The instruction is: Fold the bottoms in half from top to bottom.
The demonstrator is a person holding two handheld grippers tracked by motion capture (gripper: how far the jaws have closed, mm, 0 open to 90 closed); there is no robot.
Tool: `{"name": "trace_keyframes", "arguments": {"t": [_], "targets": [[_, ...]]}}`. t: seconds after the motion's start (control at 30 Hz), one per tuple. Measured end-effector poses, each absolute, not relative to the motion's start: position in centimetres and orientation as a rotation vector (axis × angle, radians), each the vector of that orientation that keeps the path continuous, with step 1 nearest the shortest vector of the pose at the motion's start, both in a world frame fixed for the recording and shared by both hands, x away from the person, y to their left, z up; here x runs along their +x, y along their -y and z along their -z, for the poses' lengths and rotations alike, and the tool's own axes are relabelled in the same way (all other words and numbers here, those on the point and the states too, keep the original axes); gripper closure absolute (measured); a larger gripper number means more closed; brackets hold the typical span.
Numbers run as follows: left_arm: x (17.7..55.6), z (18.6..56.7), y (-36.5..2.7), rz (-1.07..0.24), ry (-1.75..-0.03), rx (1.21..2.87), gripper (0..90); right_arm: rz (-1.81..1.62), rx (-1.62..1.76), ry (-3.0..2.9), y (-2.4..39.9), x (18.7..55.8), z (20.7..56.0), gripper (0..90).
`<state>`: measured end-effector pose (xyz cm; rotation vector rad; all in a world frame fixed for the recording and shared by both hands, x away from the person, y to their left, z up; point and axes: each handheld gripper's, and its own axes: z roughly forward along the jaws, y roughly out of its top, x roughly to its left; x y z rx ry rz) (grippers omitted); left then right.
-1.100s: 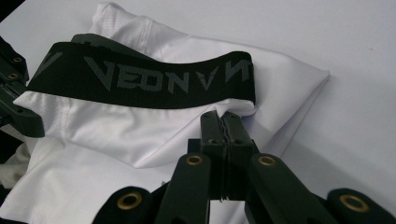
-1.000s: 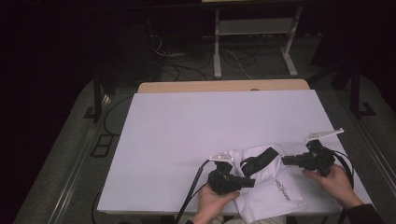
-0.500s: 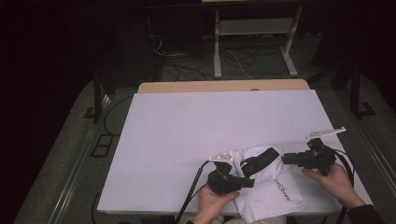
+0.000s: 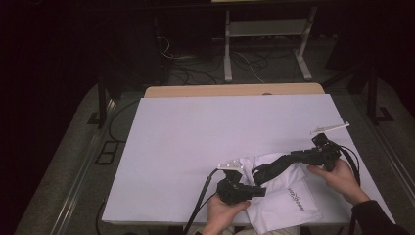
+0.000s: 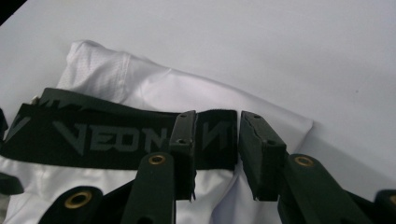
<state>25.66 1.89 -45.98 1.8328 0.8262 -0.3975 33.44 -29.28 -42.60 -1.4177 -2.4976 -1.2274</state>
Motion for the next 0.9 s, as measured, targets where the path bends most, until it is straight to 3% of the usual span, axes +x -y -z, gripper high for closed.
{"name": "trace_keyframes", "arguments": {"t": [0.2,0.67,0.8,0.9], "targets": [[25.7,46.0,-1.9,0.398,-0.826,1.832,87.4,1.206,-1.409,2.478,29.0,34.4,43.0,58.3],[25.7,46.2,-1.7,0.412,-0.825,1.827,87.4,1.094,-1.387,2.460,28.3,35.3,44.5,53.8],[25.7,46.2,-1.7,0.415,-0.824,1.827,87.4,1.090,-1.381,2.464,28.1,35.5,44.7,54.0],[25.7,46.2,-1.7,0.414,-0.823,1.825,87.3,1.099,-1.363,2.470,27.9,35.5,44.7,59.7]]}}
